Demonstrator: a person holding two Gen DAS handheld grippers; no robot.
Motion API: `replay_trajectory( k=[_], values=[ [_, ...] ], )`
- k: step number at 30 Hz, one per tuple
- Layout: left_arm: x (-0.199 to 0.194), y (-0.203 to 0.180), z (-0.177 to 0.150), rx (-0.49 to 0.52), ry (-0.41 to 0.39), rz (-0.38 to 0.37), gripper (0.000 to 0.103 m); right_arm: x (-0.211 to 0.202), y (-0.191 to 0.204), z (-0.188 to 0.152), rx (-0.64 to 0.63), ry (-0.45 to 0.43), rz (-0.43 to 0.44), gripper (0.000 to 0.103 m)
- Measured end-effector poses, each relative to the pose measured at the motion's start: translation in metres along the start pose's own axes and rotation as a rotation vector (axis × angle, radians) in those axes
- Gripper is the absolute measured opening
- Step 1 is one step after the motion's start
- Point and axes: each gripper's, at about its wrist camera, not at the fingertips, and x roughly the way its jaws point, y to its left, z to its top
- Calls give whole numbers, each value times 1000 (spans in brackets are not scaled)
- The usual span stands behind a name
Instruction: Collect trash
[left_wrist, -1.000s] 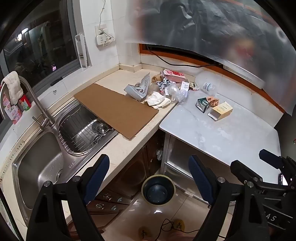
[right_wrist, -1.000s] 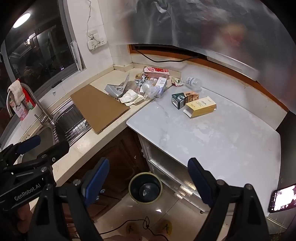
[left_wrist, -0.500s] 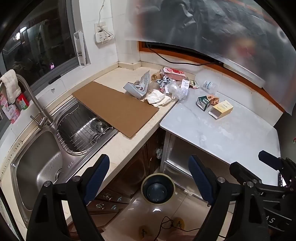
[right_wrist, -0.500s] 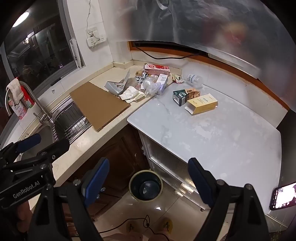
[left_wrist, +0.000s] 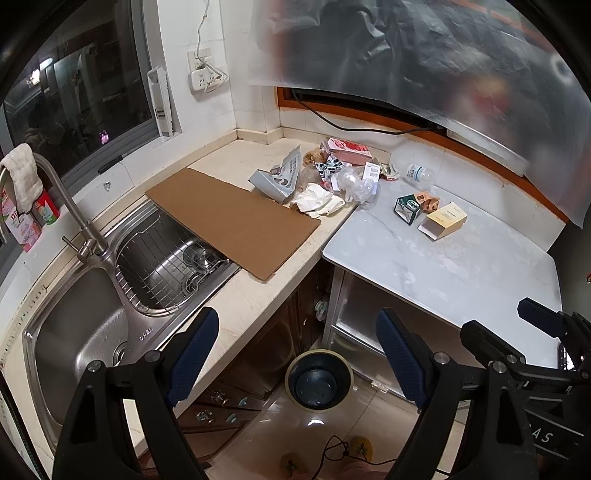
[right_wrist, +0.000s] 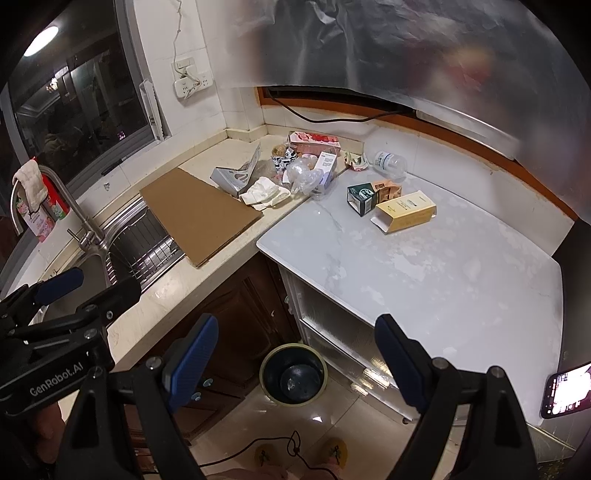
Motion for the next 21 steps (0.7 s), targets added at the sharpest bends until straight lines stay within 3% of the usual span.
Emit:
replay_trajectory(
  k=[21],
  values=[
    [-10, 5, -1, 8, -19, -17, 86, -4, 5, 0, -1, -13, -1, 87]
  ],
)
